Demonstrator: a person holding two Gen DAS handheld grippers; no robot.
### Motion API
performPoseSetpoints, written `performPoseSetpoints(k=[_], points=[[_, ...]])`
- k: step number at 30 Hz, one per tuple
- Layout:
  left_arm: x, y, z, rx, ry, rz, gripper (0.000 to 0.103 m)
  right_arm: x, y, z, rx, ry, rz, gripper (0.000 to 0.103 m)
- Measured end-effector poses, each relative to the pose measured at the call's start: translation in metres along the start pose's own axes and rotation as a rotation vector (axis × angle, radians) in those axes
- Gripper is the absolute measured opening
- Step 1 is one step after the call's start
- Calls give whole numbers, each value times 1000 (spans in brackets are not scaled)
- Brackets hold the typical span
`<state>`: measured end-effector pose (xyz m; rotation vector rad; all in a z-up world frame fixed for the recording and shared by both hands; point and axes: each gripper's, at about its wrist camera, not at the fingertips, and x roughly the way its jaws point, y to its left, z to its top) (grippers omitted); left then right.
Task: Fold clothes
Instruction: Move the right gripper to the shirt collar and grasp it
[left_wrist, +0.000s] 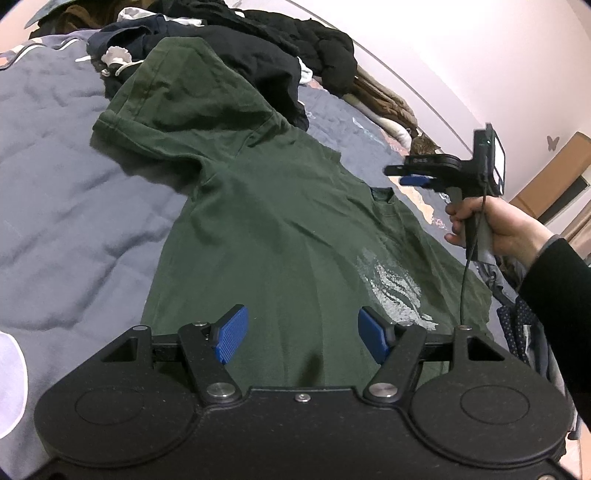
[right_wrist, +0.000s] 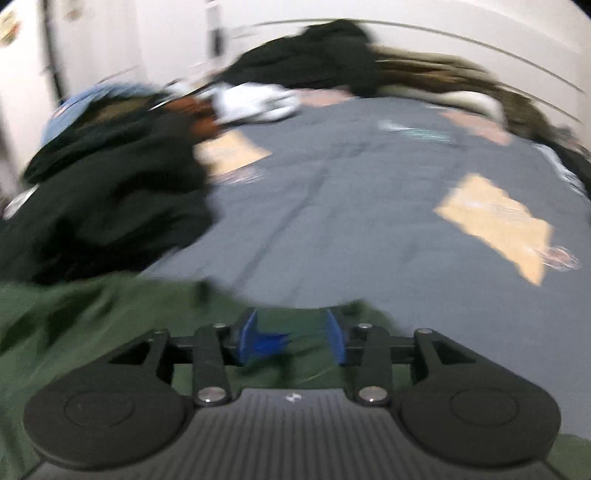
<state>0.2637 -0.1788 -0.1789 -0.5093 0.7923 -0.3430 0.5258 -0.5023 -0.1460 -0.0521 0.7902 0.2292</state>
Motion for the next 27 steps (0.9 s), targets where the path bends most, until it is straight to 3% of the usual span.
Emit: performPoseSetpoints(k=[9,11,12,14,21,27], points=[[-1,2,2,-21,-3,-3,66,43,68,-6,-227,95,-4,43],[-1,3,2,-29,0,-4,67,52,71,-8,-226,126,8,38],[-2,4,3,-31,-1,-6,67,54,72,-8,-224,132,12,33],[-3,4,3,-34,-4,-9,67,53,72,-6,-218,116,13,0],[-4,4,4,-40,-9,-3,67,50,73,4,-191,67,24,1],[-5,4,4,-41,-12,-7,67,50,71,9,-210,123,61,14]])
